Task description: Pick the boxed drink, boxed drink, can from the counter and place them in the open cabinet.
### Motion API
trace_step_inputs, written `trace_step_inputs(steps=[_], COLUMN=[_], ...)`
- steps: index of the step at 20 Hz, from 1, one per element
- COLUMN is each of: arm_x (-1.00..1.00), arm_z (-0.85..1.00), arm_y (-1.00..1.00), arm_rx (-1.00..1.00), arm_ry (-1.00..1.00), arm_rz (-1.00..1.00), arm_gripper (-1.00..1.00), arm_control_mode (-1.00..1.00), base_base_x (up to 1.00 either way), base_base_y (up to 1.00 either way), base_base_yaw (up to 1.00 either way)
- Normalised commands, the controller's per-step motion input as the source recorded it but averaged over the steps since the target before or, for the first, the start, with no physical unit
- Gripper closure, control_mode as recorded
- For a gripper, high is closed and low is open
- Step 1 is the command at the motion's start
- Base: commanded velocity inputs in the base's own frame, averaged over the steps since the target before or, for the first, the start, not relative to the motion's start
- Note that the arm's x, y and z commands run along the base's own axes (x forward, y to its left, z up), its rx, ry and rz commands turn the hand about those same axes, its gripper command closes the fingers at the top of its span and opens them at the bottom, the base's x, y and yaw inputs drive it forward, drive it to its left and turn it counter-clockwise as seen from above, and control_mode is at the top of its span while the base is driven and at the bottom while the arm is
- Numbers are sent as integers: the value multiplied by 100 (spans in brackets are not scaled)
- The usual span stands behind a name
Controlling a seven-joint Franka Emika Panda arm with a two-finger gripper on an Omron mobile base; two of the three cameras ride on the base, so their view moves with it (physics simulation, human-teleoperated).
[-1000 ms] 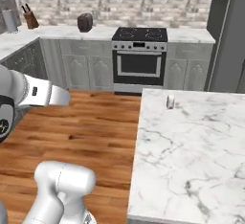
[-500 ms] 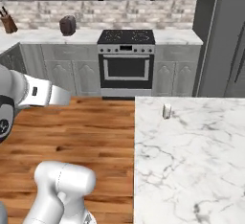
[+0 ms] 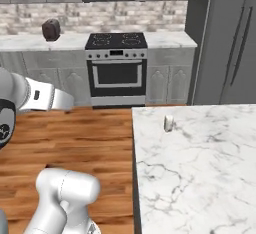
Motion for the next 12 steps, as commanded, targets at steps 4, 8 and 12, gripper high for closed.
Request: trace_step_inputs(steps=[4,8,12], arm_x=[0,0,0], arm_z=[0,0,0], arm_y=[0,0,0], arm_rx=[0,0,0], arm_ry=[0,0,0], arm_rz=[0,0,0], arm_gripper=[-100,-100,-100], arm_control_mode=[100,100,100], base_base_x=[53,36,29], base_base_y=[30,29,13], base_base_yaw=[-24,-26,-31])
